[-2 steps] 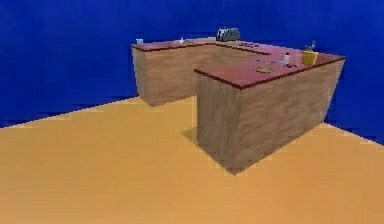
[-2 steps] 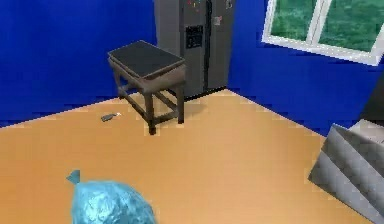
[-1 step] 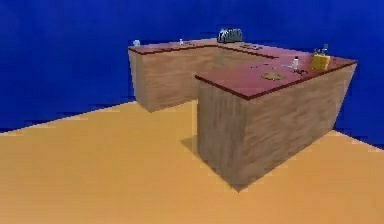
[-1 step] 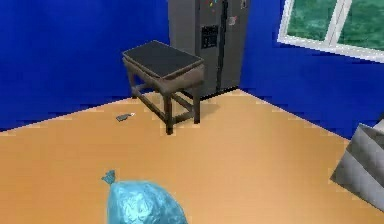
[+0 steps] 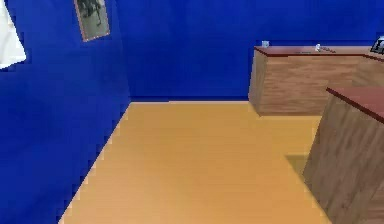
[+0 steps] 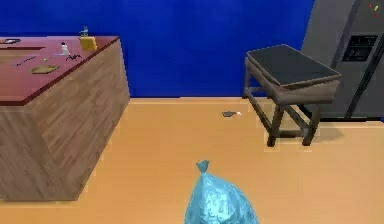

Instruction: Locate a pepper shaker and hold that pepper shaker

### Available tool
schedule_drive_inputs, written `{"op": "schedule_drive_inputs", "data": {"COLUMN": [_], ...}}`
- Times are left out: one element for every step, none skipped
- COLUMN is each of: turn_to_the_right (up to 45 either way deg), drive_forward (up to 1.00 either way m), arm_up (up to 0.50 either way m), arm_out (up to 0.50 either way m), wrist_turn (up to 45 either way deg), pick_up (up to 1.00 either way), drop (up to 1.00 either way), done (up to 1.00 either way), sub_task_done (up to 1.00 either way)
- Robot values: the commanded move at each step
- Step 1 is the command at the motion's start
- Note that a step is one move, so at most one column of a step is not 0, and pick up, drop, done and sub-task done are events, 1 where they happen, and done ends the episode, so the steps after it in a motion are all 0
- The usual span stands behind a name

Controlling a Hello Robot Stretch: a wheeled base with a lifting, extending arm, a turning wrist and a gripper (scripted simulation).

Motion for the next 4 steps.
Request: {"op": "schedule_drive_inputs", "data": {"turn_to_the_right": [0.0, 45.0, 30.0, 0.0], "drive_forward": [0.15, 0.0, 0.0, 0.7], "arm_up": [0.0, 0.0, 0.0, 0.0], "arm_out": [0.0, 0.0, 0.0, 0.0], "wrist_turn": [0.0, 0.0, 0.0, 0.0], "pick_up": [0.0, 0.0, 0.0, 0.0], "drop": [0.0, 0.0, 0.0, 0.0], "done": [0.0, 0.0, 0.0, 0.0], "sub_task_done": [0.0, 0.0, 0.0, 0.0]}}
